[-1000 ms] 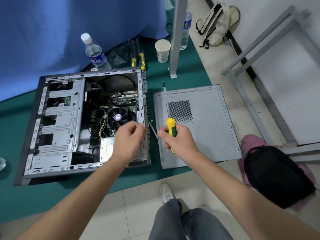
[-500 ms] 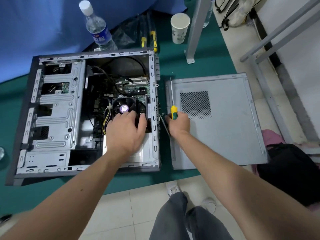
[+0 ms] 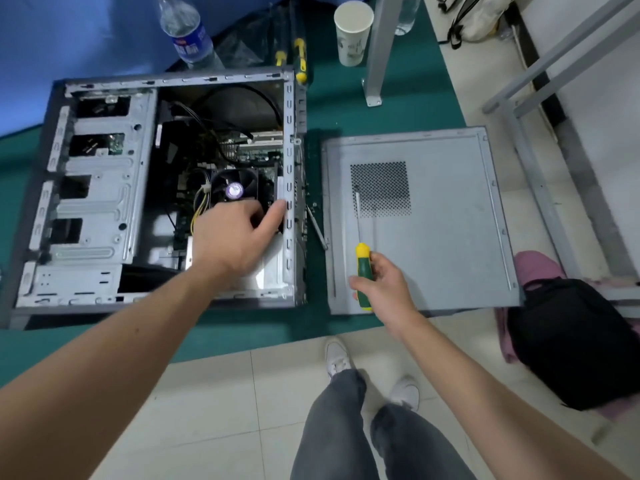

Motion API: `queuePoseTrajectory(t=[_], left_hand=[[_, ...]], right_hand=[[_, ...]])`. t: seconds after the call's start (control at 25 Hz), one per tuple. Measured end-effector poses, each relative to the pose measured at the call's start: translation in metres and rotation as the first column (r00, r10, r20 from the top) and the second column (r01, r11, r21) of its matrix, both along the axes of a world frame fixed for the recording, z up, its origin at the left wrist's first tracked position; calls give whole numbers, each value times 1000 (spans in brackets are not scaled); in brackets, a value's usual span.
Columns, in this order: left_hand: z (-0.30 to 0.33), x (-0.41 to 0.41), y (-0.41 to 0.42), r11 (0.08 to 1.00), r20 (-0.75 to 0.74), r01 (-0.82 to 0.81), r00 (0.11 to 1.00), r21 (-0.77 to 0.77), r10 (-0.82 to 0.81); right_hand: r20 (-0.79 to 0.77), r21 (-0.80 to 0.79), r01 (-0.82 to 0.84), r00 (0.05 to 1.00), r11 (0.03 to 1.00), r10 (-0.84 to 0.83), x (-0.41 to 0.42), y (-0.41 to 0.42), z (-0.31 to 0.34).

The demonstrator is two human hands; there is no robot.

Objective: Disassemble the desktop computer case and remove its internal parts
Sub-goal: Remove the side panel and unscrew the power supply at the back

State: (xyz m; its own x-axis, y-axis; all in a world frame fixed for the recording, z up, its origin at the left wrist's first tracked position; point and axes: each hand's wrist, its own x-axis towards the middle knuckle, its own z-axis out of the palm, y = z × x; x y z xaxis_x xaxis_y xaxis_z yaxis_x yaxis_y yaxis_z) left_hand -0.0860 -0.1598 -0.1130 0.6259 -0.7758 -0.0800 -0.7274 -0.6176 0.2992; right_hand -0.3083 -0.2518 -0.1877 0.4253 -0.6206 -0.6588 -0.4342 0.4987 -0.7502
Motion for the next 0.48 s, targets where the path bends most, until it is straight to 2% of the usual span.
queuePoseTrajectory(t=[0.16,0.28,0.48], left_hand=[[6,-11,-3,995,29,-8,1000,100,5],[5,-33,-9,986,32,-115,993,118,112],[-6,-38,-10,982,123,-160,981,100,148]], right_hand=[[146,108,60,986,992,-76,-37,-1,16],[128,100,1,992,995,-14,-65,-11,25],[135,51,-68,989,996,60,-74,-34,13]])
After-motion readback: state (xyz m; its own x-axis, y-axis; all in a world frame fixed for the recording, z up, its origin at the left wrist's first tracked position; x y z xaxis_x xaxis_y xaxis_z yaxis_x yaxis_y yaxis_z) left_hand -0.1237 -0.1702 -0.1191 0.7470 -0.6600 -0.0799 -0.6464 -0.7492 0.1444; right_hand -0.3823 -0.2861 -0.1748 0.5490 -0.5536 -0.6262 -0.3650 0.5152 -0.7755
